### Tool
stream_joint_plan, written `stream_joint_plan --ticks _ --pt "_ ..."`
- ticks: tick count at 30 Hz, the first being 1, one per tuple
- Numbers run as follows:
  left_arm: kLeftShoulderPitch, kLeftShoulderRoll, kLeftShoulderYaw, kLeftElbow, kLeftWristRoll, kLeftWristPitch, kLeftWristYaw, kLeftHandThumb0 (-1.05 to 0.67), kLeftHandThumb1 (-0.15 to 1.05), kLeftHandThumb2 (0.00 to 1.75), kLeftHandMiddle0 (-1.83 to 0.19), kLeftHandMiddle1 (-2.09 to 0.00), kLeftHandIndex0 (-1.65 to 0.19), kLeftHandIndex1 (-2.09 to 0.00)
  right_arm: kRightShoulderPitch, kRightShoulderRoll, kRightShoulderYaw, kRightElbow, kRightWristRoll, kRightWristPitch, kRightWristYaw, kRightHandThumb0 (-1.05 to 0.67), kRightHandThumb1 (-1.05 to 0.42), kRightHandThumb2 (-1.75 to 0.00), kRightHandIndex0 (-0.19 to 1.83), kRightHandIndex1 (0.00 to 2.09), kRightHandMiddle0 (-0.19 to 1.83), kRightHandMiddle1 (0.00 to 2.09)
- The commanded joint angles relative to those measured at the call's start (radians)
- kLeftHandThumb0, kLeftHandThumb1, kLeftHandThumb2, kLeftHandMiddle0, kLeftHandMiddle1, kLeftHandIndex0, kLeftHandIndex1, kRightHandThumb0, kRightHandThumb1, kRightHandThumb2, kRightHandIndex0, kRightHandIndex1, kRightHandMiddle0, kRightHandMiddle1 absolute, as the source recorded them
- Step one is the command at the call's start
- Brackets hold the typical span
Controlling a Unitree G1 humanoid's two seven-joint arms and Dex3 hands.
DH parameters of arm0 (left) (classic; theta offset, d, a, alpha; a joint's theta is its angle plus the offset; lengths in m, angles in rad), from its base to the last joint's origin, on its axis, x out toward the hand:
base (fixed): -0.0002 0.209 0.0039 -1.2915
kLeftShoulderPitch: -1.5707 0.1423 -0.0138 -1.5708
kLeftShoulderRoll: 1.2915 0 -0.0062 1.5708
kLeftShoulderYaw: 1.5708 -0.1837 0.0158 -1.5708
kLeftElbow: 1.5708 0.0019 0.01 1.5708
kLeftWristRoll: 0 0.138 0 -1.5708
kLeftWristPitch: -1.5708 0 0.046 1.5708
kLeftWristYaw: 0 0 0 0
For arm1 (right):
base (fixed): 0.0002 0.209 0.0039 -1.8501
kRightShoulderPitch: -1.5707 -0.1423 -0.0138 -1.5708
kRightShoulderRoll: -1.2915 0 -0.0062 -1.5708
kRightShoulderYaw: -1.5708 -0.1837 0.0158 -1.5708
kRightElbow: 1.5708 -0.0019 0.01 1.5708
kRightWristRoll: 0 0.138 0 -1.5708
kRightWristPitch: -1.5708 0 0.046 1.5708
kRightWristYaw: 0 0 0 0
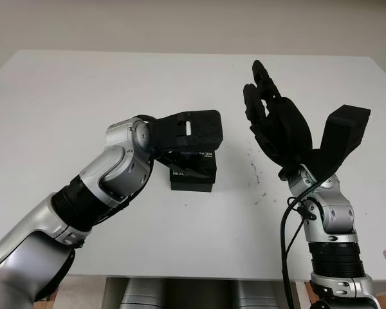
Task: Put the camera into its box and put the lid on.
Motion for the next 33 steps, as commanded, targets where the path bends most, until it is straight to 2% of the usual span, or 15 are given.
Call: stream_joint_plan --ticks 1,2,4,7,12,16,19,22,25,33 --pt "0.009 0.025 0.019 -0.015 0.000 -0.025 -0.002 -0.53 1.05 0.23 0.04 -0.24 0.19 0.00 -0.018 -0.009 -0.009 -0.027 0.010 0.015 -0.003 -0.66 -1.05 -0.46 -0.19 0.00 -0.19 0.00" --pt "0.016 0.040 0.013 -0.016 0.008 -0.052 -0.002 -0.53 1.05 0.22 0.07 -0.45 0.19 0.00 -0.019 -0.011 -0.009 -0.031 0.012 0.025 -0.005 -0.65 -1.05 -0.45 -0.19 0.00 -0.19 0.00" --pt "0.034 0.062 0.011 -0.017 0.016 -0.090 -0.002 -0.53 1.05 0.26 0.16 -0.22 0.19 0.00 -0.021 -0.016 -0.007 -0.036 0.012 0.035 -0.003 -0.64 -1.05 -0.45 -0.19 0.00 -0.19 0.00" --pt "0.059 0.065 0.012 -0.021 0.016 -0.096 -0.007 -0.53 1.05 0.26 0.19 -0.07 0.19 0.00 -0.023 -0.019 -0.003 -0.038 0.012 0.044 -0.004 -0.62 -1.05 -0.45 -0.19 0.00 -0.19 0.00" --pt "0.062 0.057 0.001 -0.044 0.027 -0.100 -0.029 -0.57 1.05 0.29 0.11 -0.09 0.19 0.00 -0.021 -0.024 0.003 -0.040 0.008 0.042 0.003 -0.61 -1.05 -0.45 -0.19 0.00 -0.19 0.00" --pt "0.092 0.068 0.024 -0.066 0.016 -0.165 -0.019 -0.54 1.05 0.30 0.16 -0.05 0.19 0.00 -0.020 -0.019 -0.001 -0.045 0.013 0.052 -0.006 -0.60 -1.05 -0.44 -0.19 0.00 -0.19 0.00" --pt "0.171 0.093 0.057 -0.084 0.014 -0.312 0.051 -0.51 1.05 0.30 0.19 -0.01 0.19 0.00 -0.023 -0.023 0.000 -0.044 0.016 0.057 -0.001 -0.59 -1.05 -0.45 -0.19 0.00 -0.19 0.00" --pt "0.232 0.128 0.074 -0.070 0.029 -0.508 0.123 -0.53 1.05 0.33 0.19 -0.02 0.16 -0.02 -0.024 -0.026 -0.001 -0.041 0.017 0.056 0.004 -0.59 -1.05 -0.46 -0.19 0.00 -0.19 0.00" --pt "0.277 0.181 0.067 -0.071 0.108 -0.683 0.189 -0.57 1.05 0.38 0.19 -0.03 0.15 -0.03 -0.021 -0.032 -0.004 -0.047 0.023 0.061 0.012 -0.57 -1.05 -0.45 -0.19 0.00 -0.19 0.00" --pt "0.373 0.226 0.112 -0.124 0.178 -0.840 0.185 -0.59 1.05 0.44 0.19 0.00 0.19 0.00 -0.022 -0.039 -0.011 -0.056 0.028 0.059 0.018 -0.53 -1.05 -0.40 -0.19 0.00 -0.19 0.00"
